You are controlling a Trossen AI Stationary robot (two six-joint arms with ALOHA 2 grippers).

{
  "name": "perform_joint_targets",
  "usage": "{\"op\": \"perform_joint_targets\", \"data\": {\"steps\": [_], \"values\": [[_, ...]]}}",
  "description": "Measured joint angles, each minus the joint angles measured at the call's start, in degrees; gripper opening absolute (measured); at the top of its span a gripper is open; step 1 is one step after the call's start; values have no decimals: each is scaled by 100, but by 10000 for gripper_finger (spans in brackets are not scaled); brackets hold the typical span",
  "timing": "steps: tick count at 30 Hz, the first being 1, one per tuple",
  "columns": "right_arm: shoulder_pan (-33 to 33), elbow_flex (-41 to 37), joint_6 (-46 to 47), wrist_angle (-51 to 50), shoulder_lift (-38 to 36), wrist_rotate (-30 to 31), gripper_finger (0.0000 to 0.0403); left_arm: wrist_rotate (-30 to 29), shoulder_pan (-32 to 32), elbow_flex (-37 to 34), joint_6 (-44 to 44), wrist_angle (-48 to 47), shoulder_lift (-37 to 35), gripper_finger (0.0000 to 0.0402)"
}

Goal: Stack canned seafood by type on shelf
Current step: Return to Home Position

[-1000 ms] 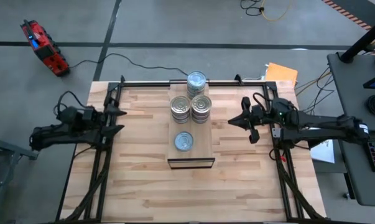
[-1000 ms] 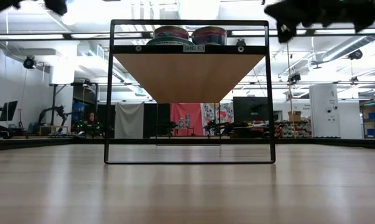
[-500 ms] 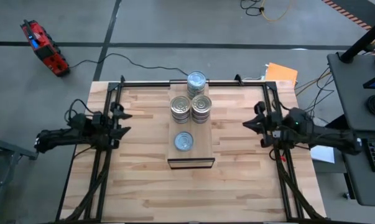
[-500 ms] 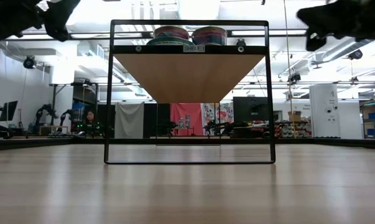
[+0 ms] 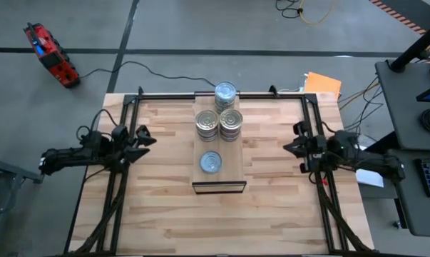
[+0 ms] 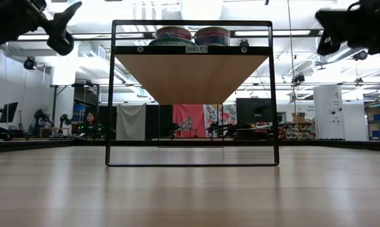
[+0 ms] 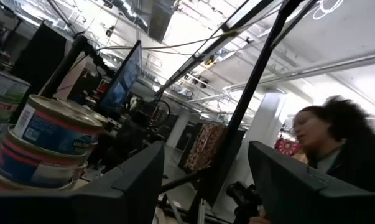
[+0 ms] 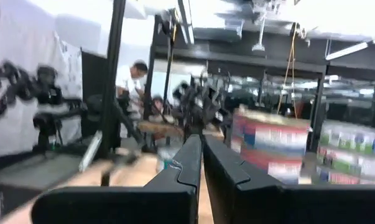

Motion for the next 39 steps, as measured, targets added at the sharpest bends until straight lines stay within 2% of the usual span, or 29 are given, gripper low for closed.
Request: {"op": "perform_joint_targets", "data": {"steps": [9, 11, 18, 22, 39], "values": [[0, -99, -862, -575, 12, 23, 11, -20, 0, 0, 40, -37, 44, 217], [0, -99, -584, -626, 28, 21, 11, -20, 0, 2, 41, -48, 50, 217], [0, -101, 1329, -722, 121, 23, 11, -22, 0, 0, 46, -46, 58, 217], [0, -101, 1959, -730, 126, 23, 11, -22, 0, 0, 48, -46, 61, 217], [0, -105, 2077, -729, 128, 23, 11, -26, 0, 0, 48, -48, 61, 217]]}}
